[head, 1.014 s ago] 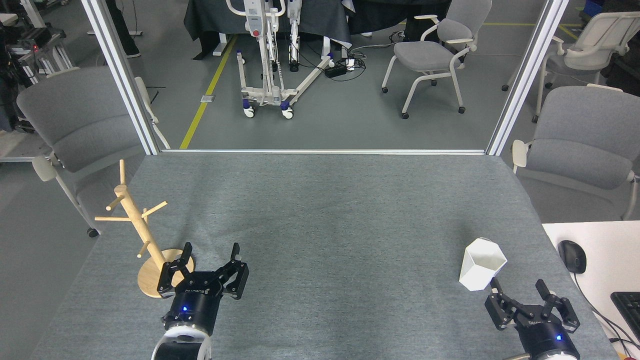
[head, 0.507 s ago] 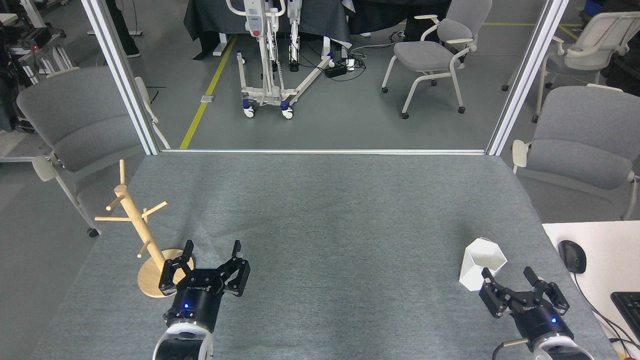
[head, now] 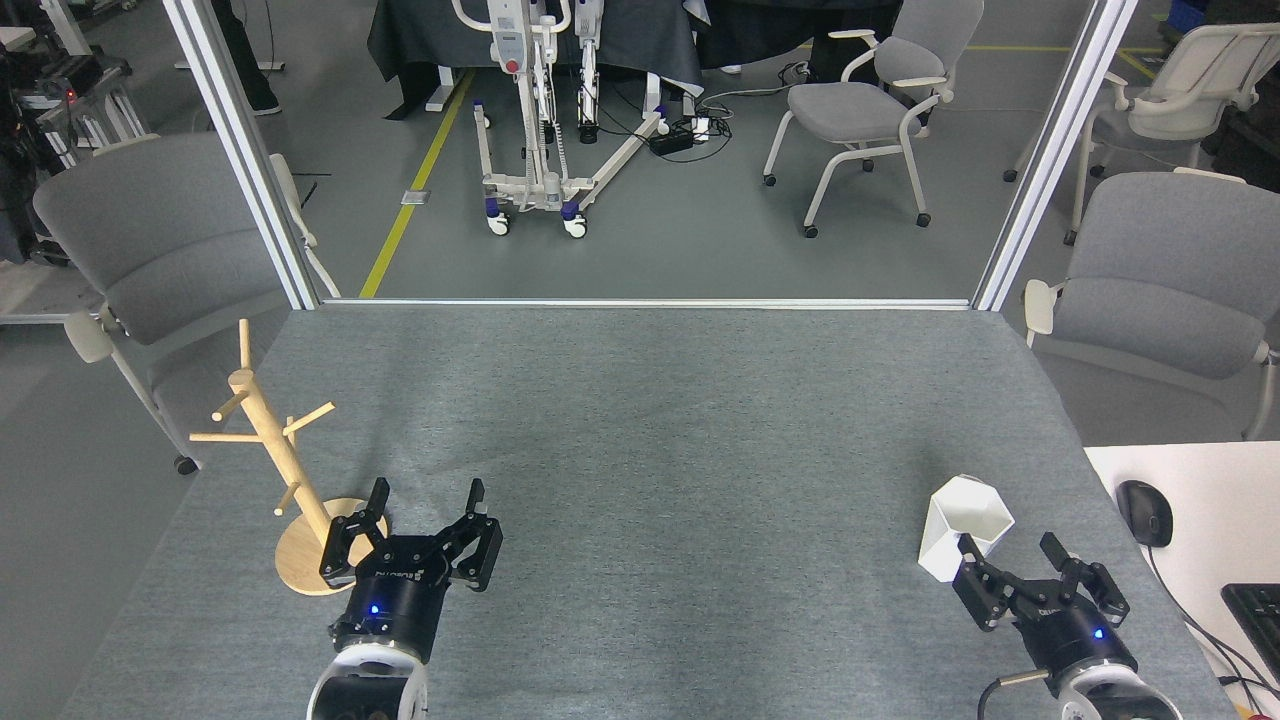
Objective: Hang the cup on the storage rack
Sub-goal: 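Close the right gripper on the white cup's rim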
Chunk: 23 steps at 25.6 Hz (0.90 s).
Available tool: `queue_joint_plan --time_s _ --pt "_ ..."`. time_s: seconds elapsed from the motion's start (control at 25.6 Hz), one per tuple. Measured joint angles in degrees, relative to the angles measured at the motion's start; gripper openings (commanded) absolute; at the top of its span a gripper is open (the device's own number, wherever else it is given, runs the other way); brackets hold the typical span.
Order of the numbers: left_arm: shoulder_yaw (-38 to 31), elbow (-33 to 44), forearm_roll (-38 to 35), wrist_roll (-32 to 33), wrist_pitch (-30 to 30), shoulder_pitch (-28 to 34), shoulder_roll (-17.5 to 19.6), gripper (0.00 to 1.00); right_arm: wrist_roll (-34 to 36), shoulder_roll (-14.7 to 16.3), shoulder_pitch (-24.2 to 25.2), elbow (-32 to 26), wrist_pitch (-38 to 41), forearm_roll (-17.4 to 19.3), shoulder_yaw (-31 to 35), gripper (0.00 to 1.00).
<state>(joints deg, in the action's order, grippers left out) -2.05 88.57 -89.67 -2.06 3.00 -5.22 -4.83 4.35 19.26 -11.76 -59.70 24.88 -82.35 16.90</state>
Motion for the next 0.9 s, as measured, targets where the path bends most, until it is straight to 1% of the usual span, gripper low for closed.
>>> queue_joint_plan --time_s 0.55,0.9 --pt "0.1 -0.4 0.0 0.0 0.1 0.0 0.1 1.0 0.0 -0.4 -0.1 0.4 -0.1 0.1 -1.6 0.99" --pt "0.0 -0.1 0.0 0.0 0.1 0.1 0.4 1.0 -0.1 -0.3 -1.3 1.5 -0.1 0.0 -1.8 0.99"
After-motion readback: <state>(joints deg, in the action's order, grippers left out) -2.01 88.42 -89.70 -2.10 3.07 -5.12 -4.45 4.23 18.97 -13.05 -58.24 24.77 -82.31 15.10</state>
